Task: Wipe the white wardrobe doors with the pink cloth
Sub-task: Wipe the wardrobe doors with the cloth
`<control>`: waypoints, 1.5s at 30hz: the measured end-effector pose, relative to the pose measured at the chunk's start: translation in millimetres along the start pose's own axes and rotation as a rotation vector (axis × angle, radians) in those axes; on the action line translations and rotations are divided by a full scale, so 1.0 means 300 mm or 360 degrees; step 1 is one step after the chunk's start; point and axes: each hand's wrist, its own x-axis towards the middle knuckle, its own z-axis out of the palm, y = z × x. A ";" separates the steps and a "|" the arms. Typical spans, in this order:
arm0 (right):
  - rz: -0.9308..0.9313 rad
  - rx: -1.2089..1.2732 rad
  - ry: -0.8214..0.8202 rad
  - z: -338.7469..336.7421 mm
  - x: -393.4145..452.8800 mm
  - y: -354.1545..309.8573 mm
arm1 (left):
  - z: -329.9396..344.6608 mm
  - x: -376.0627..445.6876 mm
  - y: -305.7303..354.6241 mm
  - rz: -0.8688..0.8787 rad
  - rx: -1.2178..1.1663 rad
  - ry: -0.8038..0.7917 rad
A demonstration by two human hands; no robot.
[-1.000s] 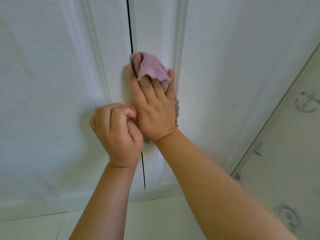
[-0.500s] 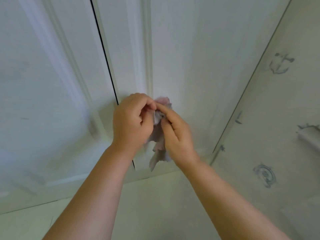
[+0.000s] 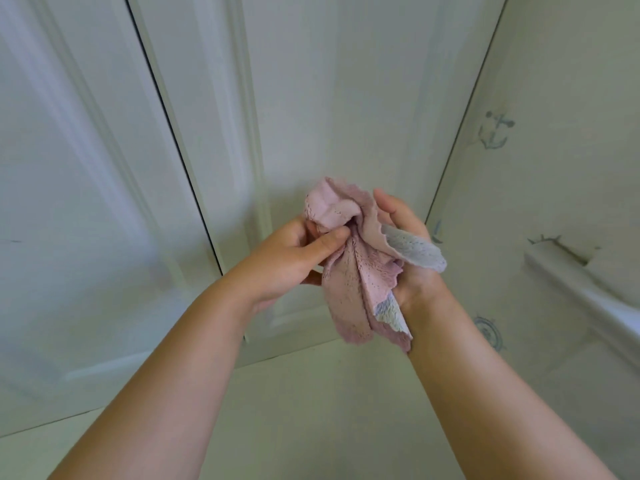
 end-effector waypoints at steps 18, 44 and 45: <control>0.0236 -0.1837 0.0148 -0.193 0.001 0.042 | 0.022 0.027 -0.143 -0.0171 0.0221 0.0346; 0.0286 -0.1244 0.0272 -0.296 0.046 0.033 | -0.064 0.005 -0.167 -0.0282 -0.0034 0.0105; 0.0376 -0.1176 0.0218 -0.295 0.036 0.030 | -0.061 0.003 -0.159 -0.0304 -0.0084 0.0104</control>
